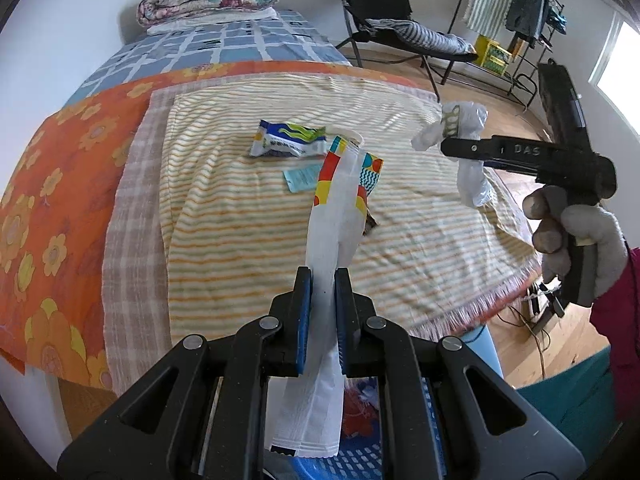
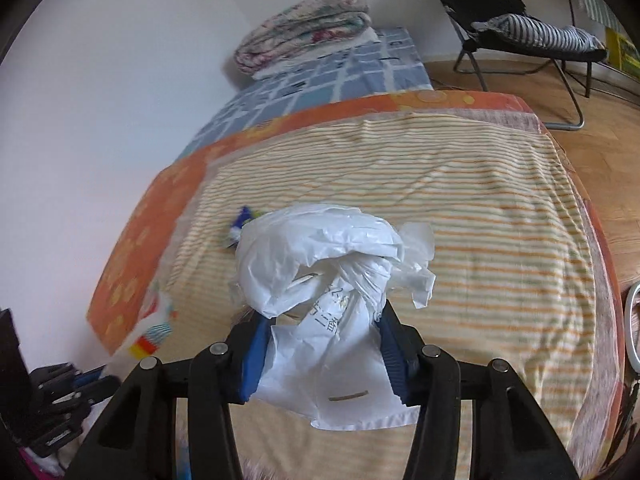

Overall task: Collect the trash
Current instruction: 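Carry the white tube in the left tool while the right tool carries the bag to the basket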

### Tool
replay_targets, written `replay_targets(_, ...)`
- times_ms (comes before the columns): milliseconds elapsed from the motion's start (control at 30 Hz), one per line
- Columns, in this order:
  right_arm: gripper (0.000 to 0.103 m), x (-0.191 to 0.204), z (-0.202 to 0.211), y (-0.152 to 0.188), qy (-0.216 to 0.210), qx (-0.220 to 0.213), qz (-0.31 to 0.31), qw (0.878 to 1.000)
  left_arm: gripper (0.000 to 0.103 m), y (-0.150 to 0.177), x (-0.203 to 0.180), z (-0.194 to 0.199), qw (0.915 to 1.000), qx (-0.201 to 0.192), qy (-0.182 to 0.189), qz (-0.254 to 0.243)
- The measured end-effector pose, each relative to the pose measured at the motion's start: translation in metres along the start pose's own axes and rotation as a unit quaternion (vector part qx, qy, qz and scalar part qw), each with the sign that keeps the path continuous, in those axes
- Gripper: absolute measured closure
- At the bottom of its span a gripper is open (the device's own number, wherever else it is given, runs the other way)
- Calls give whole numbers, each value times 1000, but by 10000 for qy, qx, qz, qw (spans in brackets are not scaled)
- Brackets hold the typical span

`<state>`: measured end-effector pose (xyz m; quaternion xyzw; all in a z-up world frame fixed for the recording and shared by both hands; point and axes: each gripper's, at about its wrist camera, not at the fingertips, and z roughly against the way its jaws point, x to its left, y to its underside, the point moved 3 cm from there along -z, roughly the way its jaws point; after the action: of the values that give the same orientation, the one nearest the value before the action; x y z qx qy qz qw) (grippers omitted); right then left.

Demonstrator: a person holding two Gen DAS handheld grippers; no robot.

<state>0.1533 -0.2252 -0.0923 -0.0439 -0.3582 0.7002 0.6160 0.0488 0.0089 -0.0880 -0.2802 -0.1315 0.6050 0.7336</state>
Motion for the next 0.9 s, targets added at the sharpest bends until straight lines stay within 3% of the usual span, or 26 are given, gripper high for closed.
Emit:
replay_targets(333, 50, 40, 45, 58, -263, -96, 427, 9987, 93, 57, -17, 19, 9995, 168, 195, -206)
replay_targets(900, 50, 74, 54, 171, -372, 324, 1155, 9921, 93, 149, -35, 10, 9943, 878, 339, -508)
